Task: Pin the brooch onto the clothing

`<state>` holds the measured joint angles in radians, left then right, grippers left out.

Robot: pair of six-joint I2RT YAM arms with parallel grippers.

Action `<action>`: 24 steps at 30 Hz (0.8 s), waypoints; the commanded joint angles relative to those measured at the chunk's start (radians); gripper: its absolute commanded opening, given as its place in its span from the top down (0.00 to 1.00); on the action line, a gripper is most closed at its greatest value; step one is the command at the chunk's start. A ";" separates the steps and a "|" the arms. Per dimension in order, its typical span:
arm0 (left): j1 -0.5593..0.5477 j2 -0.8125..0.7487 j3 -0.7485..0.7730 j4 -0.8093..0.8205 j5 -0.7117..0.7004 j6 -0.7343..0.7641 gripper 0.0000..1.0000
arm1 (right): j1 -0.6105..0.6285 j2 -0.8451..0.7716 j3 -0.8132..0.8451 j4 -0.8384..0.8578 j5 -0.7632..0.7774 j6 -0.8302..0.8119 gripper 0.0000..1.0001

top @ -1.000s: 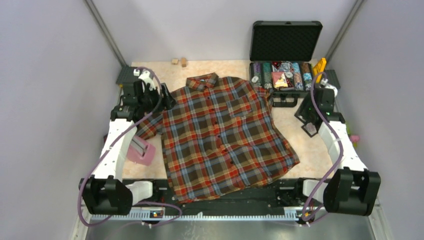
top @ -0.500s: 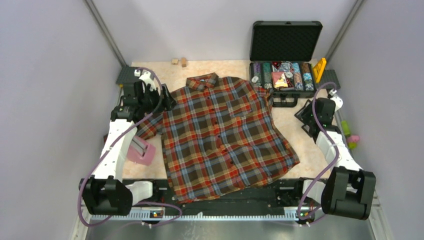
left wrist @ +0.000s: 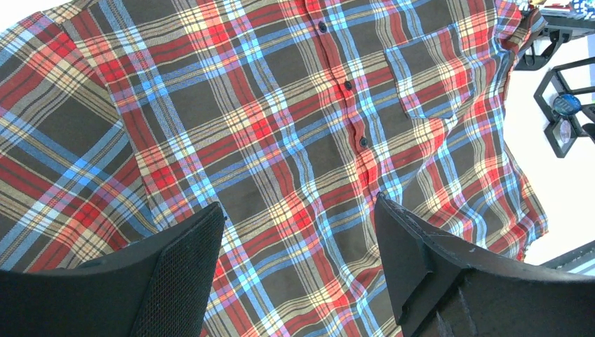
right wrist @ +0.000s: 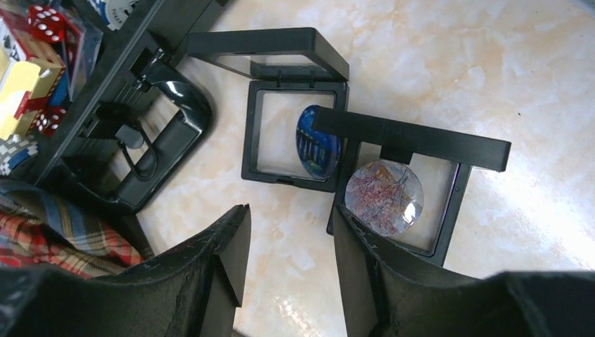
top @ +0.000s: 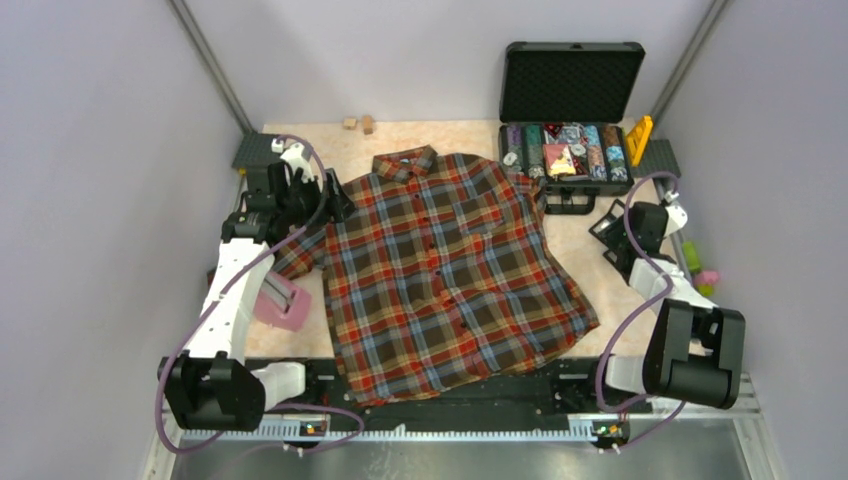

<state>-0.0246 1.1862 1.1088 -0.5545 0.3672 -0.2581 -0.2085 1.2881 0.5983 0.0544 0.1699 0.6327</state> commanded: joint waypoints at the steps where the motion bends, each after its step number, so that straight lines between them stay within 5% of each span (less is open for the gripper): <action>1: -0.002 -0.018 0.003 0.002 0.018 0.020 0.17 | -0.028 0.036 -0.004 0.091 0.014 0.034 0.52; 24: -0.002 -0.015 0.004 -0.004 0.011 0.026 0.18 | -0.055 0.189 0.020 0.191 0.026 0.085 0.60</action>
<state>-0.0246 1.1866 1.1088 -0.5552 0.3698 -0.2539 -0.2462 1.4578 0.5949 0.1802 0.1753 0.7033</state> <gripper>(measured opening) 0.827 0.408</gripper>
